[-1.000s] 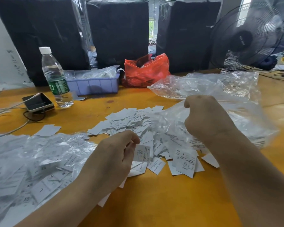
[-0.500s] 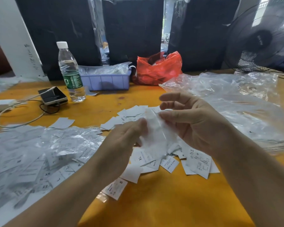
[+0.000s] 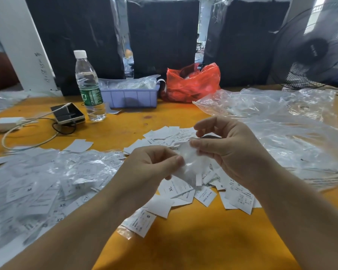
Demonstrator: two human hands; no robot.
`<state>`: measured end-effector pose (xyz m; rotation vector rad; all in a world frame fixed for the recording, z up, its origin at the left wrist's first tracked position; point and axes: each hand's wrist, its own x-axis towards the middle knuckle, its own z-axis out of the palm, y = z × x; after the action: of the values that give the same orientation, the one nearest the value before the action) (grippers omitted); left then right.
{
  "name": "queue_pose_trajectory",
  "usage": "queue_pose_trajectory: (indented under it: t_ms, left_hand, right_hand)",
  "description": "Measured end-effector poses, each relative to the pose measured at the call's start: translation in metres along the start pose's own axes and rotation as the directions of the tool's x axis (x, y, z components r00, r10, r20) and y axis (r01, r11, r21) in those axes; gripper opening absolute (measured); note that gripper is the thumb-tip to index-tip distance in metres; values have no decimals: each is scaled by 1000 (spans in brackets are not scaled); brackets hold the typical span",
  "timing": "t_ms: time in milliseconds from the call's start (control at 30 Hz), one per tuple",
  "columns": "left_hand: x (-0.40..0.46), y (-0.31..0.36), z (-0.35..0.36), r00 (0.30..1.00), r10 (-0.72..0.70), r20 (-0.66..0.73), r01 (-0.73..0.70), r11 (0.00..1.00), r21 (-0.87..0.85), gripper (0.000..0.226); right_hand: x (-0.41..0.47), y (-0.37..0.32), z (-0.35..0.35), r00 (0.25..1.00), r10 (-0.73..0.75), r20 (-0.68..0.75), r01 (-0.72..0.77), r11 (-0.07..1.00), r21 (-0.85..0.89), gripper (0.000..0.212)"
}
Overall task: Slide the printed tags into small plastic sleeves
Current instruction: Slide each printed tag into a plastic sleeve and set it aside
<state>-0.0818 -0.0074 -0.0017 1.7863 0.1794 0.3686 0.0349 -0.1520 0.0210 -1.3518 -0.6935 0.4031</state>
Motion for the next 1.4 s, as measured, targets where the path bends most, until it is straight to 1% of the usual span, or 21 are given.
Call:
queue_pose_trajectory:
  t_ms: [100, 167, 267, 333, 400, 467, 533, 600, 667, 733, 767, 800, 833, 867, 900, 967, 1033, 1100, 1233, 1333, 1400]
  left_hand:
    - [2, -4, -2, 999, -22, -49, 22, 1000, 10, 31]
    - [3, -5, -2, 997, -37, -61, 39, 999, 22, 28]
    - [4, -7, -2, 998, -33, -56, 34, 999, 34, 19]
    - [4, -8, -1, 998, -26, -59, 28, 999, 39, 19]
    - [4, -8, -1, 998, -23, -62, 26, 999, 44, 20]
    - [3, -8, -1, 998, -17, -57, 20, 999, 44, 24]
    - [3, -7, 0, 999, -8, -51, 10, 999, 41, 30]
    - [3, -6, 2, 999, -11, -40, 12, 999, 32, 29]
    - [2, -5, 2, 999, -18, -36, 19, 1000, 23, 26]
    - [2, -5, 0, 998, -19, -53, 20, 1000, 23, 25]
    - [2, -6, 0, 998, -16, -62, 18, 1000, 25, 25]
    - [2, -6, -1, 998, -13, -69, 15, 1000, 27, 25]
    - [2, -6, -1, 997, -12, -74, 14, 999, 29, 26]
    - [3, -7, -1, 997, -11, -75, 13, 999, 35, 28]
    - [3, -8, -1, 997, -10, -73, 13, 999, 48, 28]
    - [3, -10, 0, 998, -9, -64, 14, 997, 82, 30]
    - [4, -11, 1, 998, -3, -63, 10, 994, 109, 32]
    - [4, -12, 2, 998, 10, -64, -2, 991, 132, 34]
    - [3, -11, 3, 998, 37, -50, -28, 987, 157, 33]
    - [2, -9, 2, 998, 49, -43, -41, 983, 177, 30]
    - [2, -9, 2, 998, 51, -40, -42, 979, 198, 28]
  right_hand:
    - [-2, 0, -2, 989, -139, -56, 116, 945, -305, 25]
    - [-3, -1, -3, 984, -176, -17, 154, 903, -402, 23]
    - [-3, -1, -2, 989, -144, 44, 150, 902, -405, 18]
    - [-1, -2, -2, 995, -46, 87, 72, 940, -334, 16]
    - [-1, -4, -4, 981, 84, 173, -37, 966, -258, 30]
    - [-2, -6, -5, 959, 122, 256, -36, 947, -319, 35]
    - [-3, -5, -6, 954, 79, 288, 58, 898, -437, 18]
    - [-3, -6, -8, 965, 17, 260, 120, 857, -500, 6]
    - [-3, -11, -12, 978, -43, 206, 149, 835, -530, 7]
    - [-3, -18, -19, 984, -151, 98, 180, 811, -557, 11]
    - [-2, -20, -25, 970, -243, 21, 204, 761, -615, 12]
    - [-1, -22, -31, 936, -348, -54, 209, 672, -710, 13]
    - [0, -23, -38, 893, -436, -111, 168, 551, -817, 14]
    - [1, -24, -44, 864, -478, -158, 73, 430, -900, 14]
    - [2, -24, -51, 863, -458, -213, -51, 340, -939, 14]
    - [4, -24, -62, 889, -294, -351, -292, 226, -929, 18]
    - [4, -23, -65, 894, -129, -430, -410, 154, -899, 21]
    - [4, -22, -63, 901, -41, -432, -424, 128, -897, 22]
    - [4, -25, -58, 914, 41, -404, -405, 134, -904, 30]
    - [4, -29, -53, 951, -35, -308, -294, 219, -930, 37]
    - [2, -27, -46, 973, -161, -167, -120, 266, -956, 39]
